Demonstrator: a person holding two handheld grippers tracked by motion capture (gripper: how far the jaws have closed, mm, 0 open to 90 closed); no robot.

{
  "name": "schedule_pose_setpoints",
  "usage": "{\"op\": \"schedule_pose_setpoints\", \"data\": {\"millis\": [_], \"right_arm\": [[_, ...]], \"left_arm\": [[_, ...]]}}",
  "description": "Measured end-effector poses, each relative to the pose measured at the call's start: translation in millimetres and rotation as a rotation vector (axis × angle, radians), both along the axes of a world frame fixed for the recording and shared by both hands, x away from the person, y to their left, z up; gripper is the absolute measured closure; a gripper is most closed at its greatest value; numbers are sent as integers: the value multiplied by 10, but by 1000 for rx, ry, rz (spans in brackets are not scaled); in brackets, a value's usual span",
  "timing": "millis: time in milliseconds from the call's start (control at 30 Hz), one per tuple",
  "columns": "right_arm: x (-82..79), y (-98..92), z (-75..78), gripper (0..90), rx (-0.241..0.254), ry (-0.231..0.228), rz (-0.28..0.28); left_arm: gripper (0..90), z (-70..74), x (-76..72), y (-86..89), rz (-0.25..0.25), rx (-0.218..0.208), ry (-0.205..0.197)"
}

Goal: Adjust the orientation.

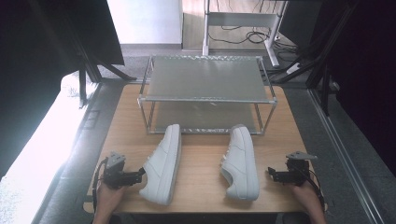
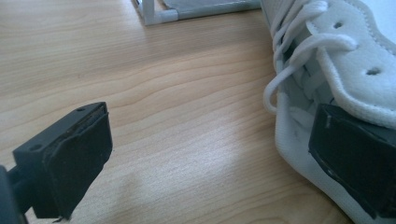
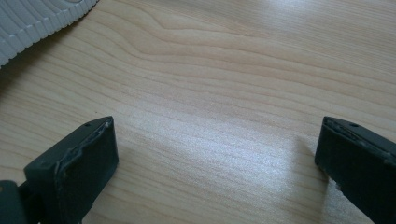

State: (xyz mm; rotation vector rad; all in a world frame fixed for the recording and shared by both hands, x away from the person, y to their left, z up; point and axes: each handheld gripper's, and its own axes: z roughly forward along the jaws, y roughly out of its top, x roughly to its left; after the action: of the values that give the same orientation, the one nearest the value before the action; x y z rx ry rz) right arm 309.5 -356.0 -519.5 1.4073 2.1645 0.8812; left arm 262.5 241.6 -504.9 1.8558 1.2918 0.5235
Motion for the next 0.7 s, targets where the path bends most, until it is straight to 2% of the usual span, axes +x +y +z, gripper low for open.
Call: {"op": "schedule_pose_setpoints", "data": {"millis": [100,367,567,700], "right_arm": [[1,0,0,0,-1,-1,1],[2,1,0,0,0,0,2],[3,2,1,0,1,2,3],[3,2,1,0,1,2,3]], "left_arm": [[0,32,-10,-46,-8,5,-10],[0,151,-39,-167,-37,-33,-52],[0,205,-47,-239,-65,-68,-66],[0,233,-48,-289,-81,-74,-75]]}}
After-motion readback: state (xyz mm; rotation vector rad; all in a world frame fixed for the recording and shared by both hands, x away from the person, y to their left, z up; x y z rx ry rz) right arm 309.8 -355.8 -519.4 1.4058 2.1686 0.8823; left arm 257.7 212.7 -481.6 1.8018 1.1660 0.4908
